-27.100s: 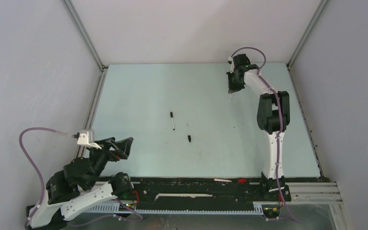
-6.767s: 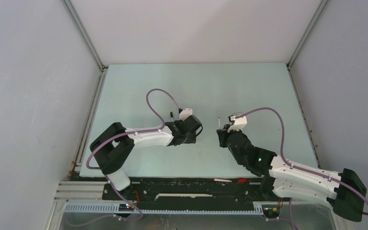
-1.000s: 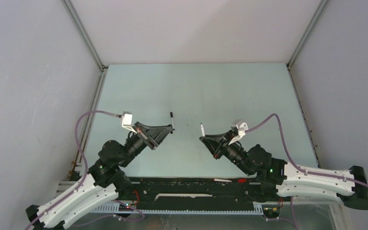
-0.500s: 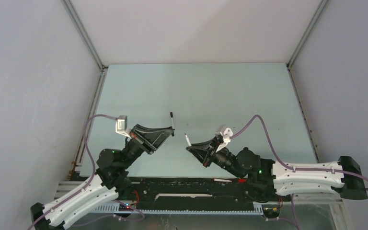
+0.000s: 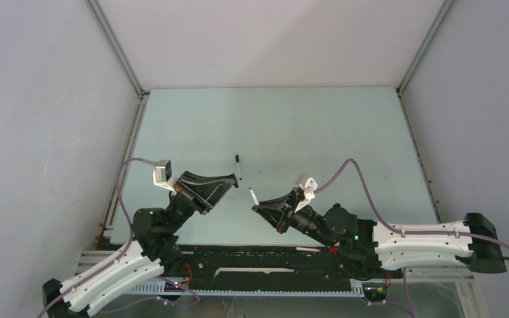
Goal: Insert the pens into the pen caps
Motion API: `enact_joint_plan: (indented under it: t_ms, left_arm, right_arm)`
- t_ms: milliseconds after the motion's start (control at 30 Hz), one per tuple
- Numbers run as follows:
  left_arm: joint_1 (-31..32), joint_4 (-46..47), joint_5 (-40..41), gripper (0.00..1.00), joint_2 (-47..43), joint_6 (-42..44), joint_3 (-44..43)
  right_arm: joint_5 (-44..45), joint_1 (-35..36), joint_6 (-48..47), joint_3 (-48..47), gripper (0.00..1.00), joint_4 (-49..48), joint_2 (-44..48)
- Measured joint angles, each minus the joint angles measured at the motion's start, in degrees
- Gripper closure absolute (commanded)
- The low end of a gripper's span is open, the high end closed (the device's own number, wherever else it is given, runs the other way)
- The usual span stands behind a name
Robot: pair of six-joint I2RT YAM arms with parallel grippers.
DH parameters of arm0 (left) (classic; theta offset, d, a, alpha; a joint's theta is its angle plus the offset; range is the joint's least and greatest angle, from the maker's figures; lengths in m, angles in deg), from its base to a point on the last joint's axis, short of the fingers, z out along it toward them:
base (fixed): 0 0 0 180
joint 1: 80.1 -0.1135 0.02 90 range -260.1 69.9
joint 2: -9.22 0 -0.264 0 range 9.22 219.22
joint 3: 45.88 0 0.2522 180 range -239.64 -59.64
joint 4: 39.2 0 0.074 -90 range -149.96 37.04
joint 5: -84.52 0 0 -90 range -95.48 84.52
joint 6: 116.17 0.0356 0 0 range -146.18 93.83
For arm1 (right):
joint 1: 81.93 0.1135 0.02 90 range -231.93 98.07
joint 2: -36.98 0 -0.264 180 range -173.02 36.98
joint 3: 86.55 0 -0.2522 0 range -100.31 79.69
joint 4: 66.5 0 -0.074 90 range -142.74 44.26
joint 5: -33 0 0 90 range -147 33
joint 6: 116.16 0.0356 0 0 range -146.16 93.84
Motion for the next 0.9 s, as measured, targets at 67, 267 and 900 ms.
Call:
enact_joint_plan:
  t_ms: [67,267,900]
  left_arm:
    - [0.0,0.6,-0.2,1.0,0.5,0.0,0.0]
    - [0.0,1.7,-1.1,1.0,2.2,0.0,0.0]
    - [0.0,3.8,-1.9,1.0,3.5,-0.1,1.0]
  right_arm:
    - [-0.3,0.2,0.0,-0.2,1.0,0.0,-0.2]
    - [-1.2,0.9,-0.5,-0.9,1.0,-0.3,-1.0]
    - [-1.9,1.3,-1.4,-3.8,1.0,-0.4,-3.2]
